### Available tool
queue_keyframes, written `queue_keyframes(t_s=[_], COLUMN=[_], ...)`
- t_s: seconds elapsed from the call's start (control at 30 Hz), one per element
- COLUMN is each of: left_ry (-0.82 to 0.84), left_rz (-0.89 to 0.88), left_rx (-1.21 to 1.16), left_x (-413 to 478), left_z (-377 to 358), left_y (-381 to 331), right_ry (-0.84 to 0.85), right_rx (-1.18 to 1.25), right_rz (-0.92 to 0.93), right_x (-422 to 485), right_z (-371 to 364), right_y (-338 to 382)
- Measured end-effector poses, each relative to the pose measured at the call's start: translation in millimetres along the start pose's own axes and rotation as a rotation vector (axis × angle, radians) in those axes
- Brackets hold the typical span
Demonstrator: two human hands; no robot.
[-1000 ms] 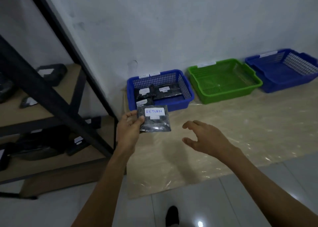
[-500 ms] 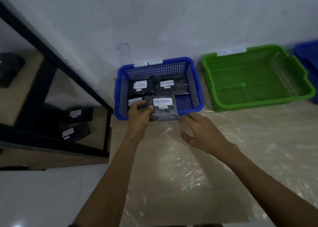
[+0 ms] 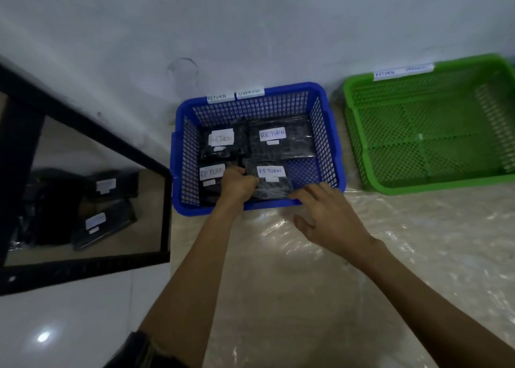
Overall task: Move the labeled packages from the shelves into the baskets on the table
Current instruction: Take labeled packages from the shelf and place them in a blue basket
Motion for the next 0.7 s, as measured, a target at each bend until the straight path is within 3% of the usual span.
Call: queue_keyframes(t_s=[0.17,0.43,0.57,0.7], left_ry=[0.027,-0.141,0.032,0.052], left_rz=[0.004,-0.345,-0.353,-0.326], left_rx=[0.192,0.572,0.576,0.633], left_x=[14.5,-5.3,-2.9,5.2], left_z=[-7.5,-16.0,-31.9,-32.4], left_y=[0.1,-30.3,-28.8,-24.6], right_ry=[0.01,-0.033,-0.036,-0.038], right_rx=[-0.027,-0.075,-0.088,-0.092], right_rz=[-0.019,0.012,0.017,0.016], right_x=[7.1,8.4,7.7,7.0], right_z=[-10.4,-16.1,-17.6,-18.8], right_y=[-2.9,-3.0,-3.7,-4.1])
Point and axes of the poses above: each hand's wrist, its own x-axis towards the middle knuckle, its own z-axis out of the back of the hand, y = z × x, the point moved 10 cm from there along x, towards the middle knuckle, and after that the axes turned 2 degrees about x, right-handed, at the moved point
